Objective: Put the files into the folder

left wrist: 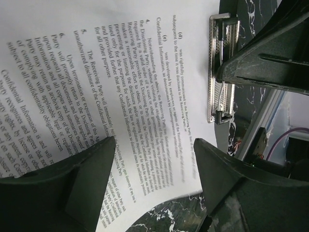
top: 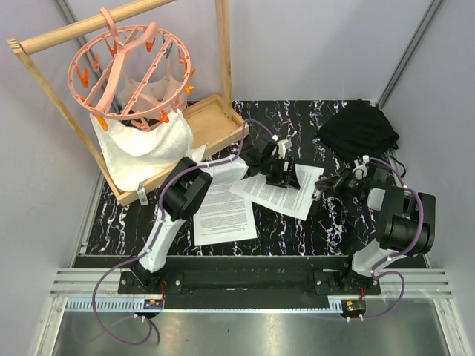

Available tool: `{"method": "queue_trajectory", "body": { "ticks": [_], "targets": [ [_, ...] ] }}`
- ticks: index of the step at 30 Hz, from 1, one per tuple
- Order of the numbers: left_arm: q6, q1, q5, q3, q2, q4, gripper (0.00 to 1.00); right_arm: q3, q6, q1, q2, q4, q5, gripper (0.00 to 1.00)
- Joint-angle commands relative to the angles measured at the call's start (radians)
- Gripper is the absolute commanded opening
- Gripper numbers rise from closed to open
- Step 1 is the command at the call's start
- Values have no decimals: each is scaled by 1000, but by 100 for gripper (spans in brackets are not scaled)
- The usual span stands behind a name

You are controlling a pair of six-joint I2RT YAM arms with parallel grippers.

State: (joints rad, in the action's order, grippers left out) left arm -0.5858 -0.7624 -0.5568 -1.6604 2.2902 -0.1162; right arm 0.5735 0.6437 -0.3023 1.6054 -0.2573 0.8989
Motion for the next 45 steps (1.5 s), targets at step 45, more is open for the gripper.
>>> {"method": "queue_trajectory", "body": {
  "ticks": [45],
  "targets": [
    [395, -179, 388, 165, -363, -77, 89, 51, 16, -31, 28, -39, 132, 0]
  ]
}}
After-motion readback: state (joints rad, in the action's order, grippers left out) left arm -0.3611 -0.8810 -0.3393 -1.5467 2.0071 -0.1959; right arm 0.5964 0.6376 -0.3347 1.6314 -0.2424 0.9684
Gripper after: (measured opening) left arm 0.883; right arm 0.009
